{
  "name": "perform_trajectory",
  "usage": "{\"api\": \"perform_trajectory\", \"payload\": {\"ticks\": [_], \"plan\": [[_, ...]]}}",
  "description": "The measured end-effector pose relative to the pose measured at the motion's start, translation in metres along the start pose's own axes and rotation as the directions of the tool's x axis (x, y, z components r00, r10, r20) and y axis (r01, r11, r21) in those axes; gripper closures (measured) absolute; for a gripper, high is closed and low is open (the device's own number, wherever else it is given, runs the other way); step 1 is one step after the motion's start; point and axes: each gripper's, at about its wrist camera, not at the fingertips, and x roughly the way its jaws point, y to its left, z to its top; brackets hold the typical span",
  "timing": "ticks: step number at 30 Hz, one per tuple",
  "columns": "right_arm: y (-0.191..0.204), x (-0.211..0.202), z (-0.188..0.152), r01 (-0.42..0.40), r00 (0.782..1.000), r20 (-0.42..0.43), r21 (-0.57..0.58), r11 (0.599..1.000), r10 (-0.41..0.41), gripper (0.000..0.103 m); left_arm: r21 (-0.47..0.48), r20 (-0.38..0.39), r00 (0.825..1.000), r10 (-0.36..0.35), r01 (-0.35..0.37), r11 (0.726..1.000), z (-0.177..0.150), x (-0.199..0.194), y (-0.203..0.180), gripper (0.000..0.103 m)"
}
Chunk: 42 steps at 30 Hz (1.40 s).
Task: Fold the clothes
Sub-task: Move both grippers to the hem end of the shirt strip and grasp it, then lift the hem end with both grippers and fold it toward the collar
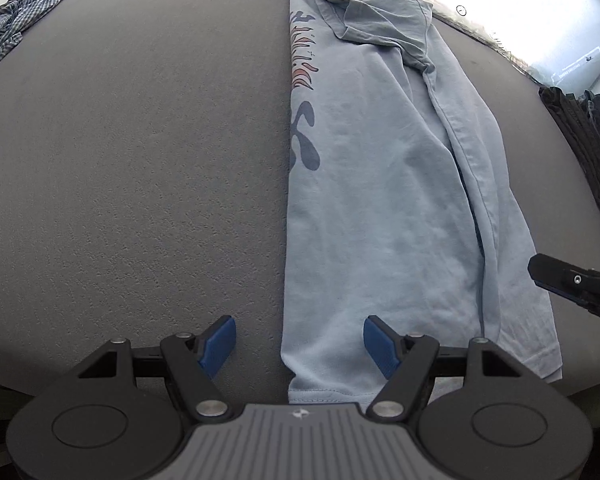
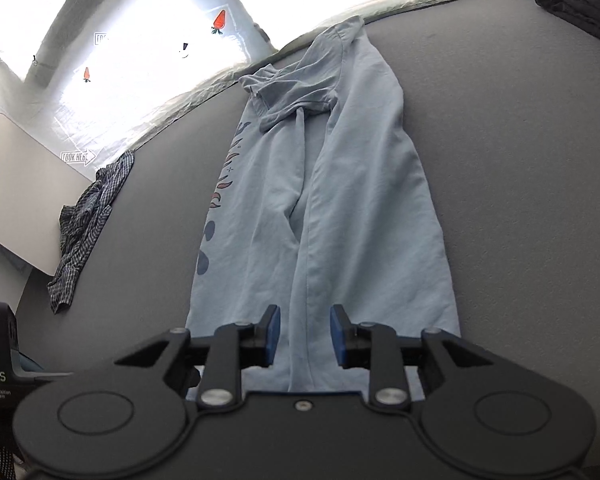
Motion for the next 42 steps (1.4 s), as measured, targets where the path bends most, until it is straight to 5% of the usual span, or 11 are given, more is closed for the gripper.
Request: {"api": "perform_trajectory", "payload": {"ticks": [5,9,11,13,17,26,29,34,39,42], "plan": [[-0.027,0.002,-0.004,0.175,0.985,-0.012,0.037,0.984,-0.175,0.074,0.016,-0.022,1.0,-0.022,0.022,1.0,-0.004,0.001,-0.001,0.035],[-0.035,0.007,-0.018,0.198,0.979,-0.063,0.02,0.98,-0.196,0.071,0.029,-0.042,0.998,-0.036,0.037,0.999,-0.007,0.002,-0.002,0.042],[-0.036,0.006,-0.02,0.183,0.98,-0.077,0.01,0.983,-0.182,0.078,0.031,-0.062,0.998,-0.033,0.035,0.999,-0.009,0.001,-0.003,0.055],[-0.037,0.003,-0.02,0.145,0.986,-0.086,0.014,0.989,-0.143,0.1,0.025,-0.078,0.996,-0.038,0.04,0.999,-0.011,0.0,-0.003,0.1],[-0.039,-0.017,-0.02,0.102,0.993,-0.069,0.071,0.992,-0.097,0.101,-0.024,-0.118,0.99,-0.077,0.074,0.997,-0.007,0.004,0.006,0.1],[-0.061,-0.006,-0.023,0.166,0.977,-0.163,0.156,0.974,-0.14,0.094,-0.133,-0.2,0.965,-0.168,0.143,0.981,0.001,0.011,0.026,0.093],[-0.062,-0.006,-0.023,0.15,0.978,-0.167,0.165,0.975,-0.122,0.09,-0.119,-0.214,0.961,-0.178,0.155,0.981,0.003,0.013,0.025,0.09],[-0.069,-0.011,-0.027,0.109,0.98,-0.185,0.223,0.969,-0.068,0.084,-0.101,-0.274,0.938,-0.211,0.191,0.976,0.003,0.014,0.021,0.068],[-0.074,-0.014,-0.034,0.079,0.983,-0.184,0.269,0.96,-0.029,0.083,-0.083,-0.282,0.933,-0.224,0.209,0.974,0.001,0.015,0.02,0.063],[-0.073,-0.014,-0.035,0.065,0.983,-0.183,0.262,0.963,-0.016,0.088,-0.043,-0.282,0.938,-0.199,0.195,0.98,0.0,0.014,0.016,0.069]]}}
